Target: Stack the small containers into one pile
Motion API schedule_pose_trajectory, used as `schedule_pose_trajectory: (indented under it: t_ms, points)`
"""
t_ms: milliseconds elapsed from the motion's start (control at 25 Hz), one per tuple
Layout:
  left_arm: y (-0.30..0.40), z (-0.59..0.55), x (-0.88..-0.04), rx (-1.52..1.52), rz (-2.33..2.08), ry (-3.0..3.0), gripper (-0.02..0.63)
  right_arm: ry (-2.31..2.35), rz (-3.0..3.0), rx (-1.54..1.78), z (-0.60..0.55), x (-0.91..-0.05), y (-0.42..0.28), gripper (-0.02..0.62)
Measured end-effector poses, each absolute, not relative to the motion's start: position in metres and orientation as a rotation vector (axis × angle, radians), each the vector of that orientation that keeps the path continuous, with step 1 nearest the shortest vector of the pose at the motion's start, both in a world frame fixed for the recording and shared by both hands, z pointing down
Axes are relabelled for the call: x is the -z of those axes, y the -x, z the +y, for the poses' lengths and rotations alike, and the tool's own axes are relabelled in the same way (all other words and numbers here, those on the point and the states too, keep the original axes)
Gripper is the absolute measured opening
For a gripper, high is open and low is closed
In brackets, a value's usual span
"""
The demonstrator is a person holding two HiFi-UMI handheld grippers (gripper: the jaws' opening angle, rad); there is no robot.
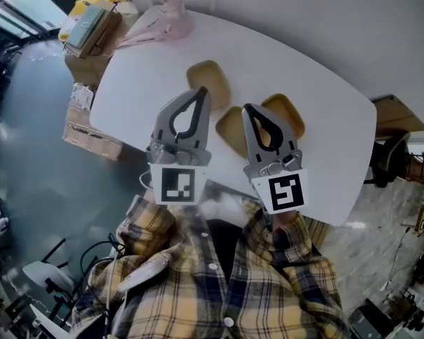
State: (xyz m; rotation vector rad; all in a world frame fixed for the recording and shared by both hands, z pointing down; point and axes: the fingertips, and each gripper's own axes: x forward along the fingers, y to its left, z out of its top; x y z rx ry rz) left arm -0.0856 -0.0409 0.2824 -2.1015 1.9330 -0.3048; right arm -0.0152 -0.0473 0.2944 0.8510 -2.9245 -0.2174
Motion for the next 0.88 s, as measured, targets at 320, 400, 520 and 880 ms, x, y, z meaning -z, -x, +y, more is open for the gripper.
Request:
schedule_pose_trajectory:
  t_ms: [320, 400, 520, 880]
  points:
    - [0.092, -0.088, -0.281, 0.252, 1.720, 2.264, 0.018, -1.108, -2.802, 0.178, -0.073, -0.299, 0.019, 0.015]
    - [0.091, -0.098, -0.283, 0.236, 1.665, 2.311, 0.018, -1.183, -2.764, 0.159, -0.080, -0.300, 0.017, 0.015]
    - [0.086, -0.113, -0.288, 0.224, 1.591, 2.386, 0.018, -1.264, -2.706, 0.137, -0.089, -0.304, 0.013, 0.015]
    - [0.073, -0.136, -0.308, 0.245, 1.410, 2.502, 0.018, -1.450, -2.561, 0.087, -0.106, -0.319, -0.013, 0.015]
